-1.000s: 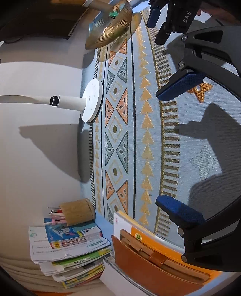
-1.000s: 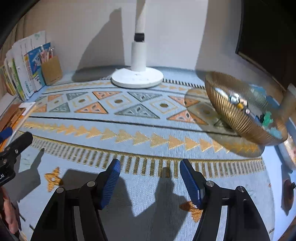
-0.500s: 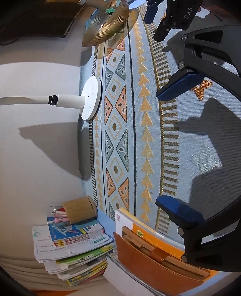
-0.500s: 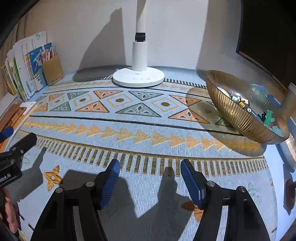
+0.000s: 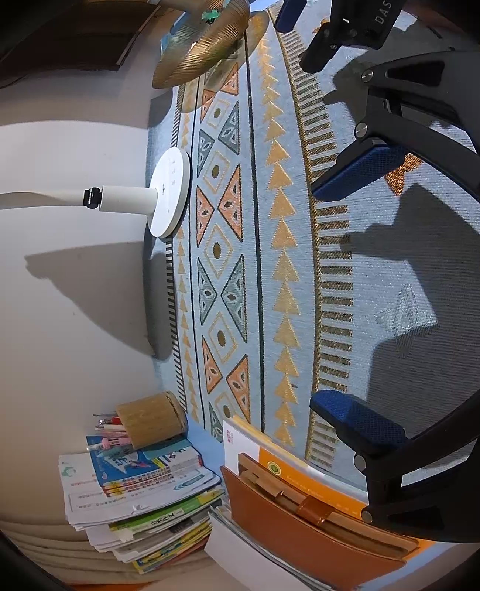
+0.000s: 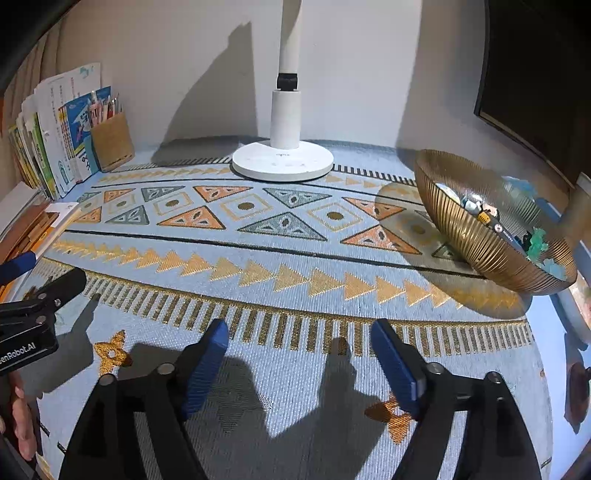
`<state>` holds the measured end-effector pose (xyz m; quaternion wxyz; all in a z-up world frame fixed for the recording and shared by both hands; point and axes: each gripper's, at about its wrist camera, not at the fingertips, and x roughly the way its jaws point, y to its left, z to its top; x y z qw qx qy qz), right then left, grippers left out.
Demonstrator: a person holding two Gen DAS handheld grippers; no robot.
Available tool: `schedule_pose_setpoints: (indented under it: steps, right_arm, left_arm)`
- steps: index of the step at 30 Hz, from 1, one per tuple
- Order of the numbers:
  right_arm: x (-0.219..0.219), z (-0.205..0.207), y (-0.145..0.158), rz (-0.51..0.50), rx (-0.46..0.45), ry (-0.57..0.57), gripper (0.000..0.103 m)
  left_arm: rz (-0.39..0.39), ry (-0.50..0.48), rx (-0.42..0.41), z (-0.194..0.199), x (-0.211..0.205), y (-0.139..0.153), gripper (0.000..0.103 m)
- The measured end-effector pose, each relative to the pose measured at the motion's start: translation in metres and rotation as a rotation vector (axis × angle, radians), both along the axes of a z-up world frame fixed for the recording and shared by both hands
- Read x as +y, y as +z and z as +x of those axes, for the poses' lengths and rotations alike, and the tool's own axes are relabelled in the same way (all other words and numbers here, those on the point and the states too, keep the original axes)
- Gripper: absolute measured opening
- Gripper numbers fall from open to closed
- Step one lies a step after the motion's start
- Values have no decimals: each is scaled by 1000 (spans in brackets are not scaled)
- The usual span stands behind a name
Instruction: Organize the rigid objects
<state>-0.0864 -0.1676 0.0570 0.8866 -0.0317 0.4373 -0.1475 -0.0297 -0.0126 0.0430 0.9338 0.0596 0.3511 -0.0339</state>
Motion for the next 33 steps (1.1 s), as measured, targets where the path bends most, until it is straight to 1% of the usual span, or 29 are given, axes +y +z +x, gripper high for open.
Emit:
schedule_pose_setpoints:
  steps: [4, 20, 24, 29, 33]
  right_arm:
    - [1, 0, 1, -12, -3, 4, 80]
    - [-3, 3, -3, 1, 26, 1, 80]
    - [-3, 4, -4, 2, 31, 1, 80]
    - [-5, 4, -5, 3, 36, -3, 80]
    - [-5, 5, -6, 0, 47, -9, 80]
  left_arm:
    - [0, 4, 4, 0, 0, 0, 102]
    - [-1, -1, 16, 1, 0, -2, 102]
    - [3, 14, 32, 3, 1, -4, 102]
    - [27, 40, 65, 10, 0, -9, 102]
    - [30, 37, 64, 9, 0, -9, 102]
